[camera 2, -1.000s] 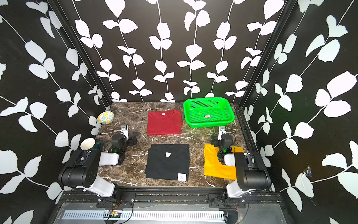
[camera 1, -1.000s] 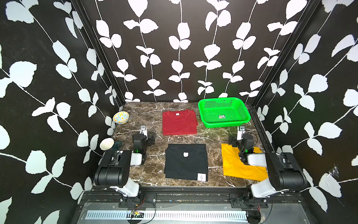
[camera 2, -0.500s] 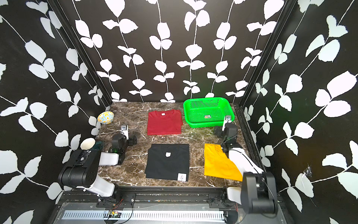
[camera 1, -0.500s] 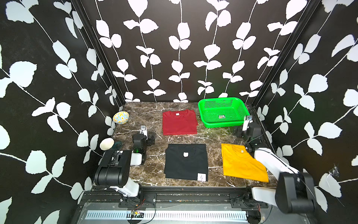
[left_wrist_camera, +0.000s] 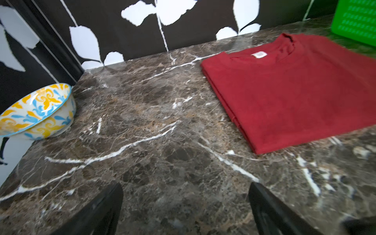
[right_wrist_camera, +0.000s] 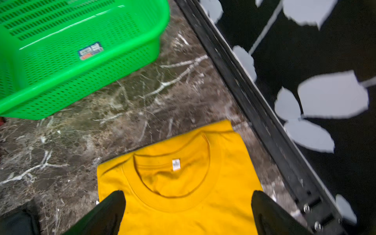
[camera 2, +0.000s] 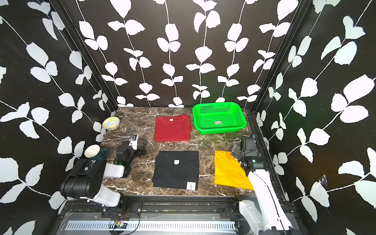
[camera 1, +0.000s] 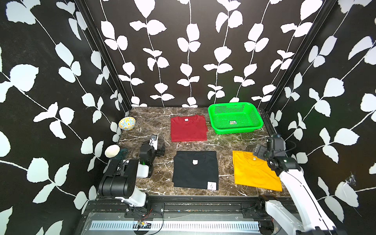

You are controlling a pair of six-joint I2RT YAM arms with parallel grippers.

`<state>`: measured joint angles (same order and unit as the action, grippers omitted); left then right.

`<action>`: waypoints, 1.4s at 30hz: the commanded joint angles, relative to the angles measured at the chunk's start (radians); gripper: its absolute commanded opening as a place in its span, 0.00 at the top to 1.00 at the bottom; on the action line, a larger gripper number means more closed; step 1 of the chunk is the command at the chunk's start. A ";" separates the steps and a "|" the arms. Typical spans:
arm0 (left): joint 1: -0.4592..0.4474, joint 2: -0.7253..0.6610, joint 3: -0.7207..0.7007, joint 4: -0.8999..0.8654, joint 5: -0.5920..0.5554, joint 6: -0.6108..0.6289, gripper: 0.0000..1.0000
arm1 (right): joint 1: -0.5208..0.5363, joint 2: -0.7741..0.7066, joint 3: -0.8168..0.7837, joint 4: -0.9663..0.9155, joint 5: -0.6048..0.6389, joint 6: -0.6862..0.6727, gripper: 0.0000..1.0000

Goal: Put the folded t-shirts into the basket
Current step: Adjust the T-shirt at the center of the board.

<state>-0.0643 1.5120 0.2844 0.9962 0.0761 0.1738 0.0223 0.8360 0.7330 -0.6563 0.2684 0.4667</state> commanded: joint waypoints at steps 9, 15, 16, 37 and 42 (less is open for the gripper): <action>0.005 -0.327 0.292 -0.929 0.445 0.374 0.02 | 0.159 0.060 -0.104 0.162 -0.616 -0.028 0.02; 0.005 -0.323 0.344 -1.155 0.640 0.523 0.01 | 0.514 0.262 -0.068 0.256 -0.499 -0.049 0.02; 0.007 -0.316 0.348 -1.165 0.636 0.520 0.02 | 0.566 0.299 -0.054 0.266 -0.482 -0.055 0.02; -0.010 -0.077 0.587 -1.440 0.646 0.592 0.02 | 0.991 0.802 0.212 0.014 -0.158 0.058 0.03; -0.055 -0.062 0.664 -1.492 0.571 0.594 0.02 | 1.013 0.718 0.294 0.001 -0.098 0.174 0.03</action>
<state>-0.1001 1.4532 0.9066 -0.4313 0.6682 0.6735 1.0126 1.6093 0.9638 -0.6064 0.0975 0.5510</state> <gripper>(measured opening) 0.985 0.969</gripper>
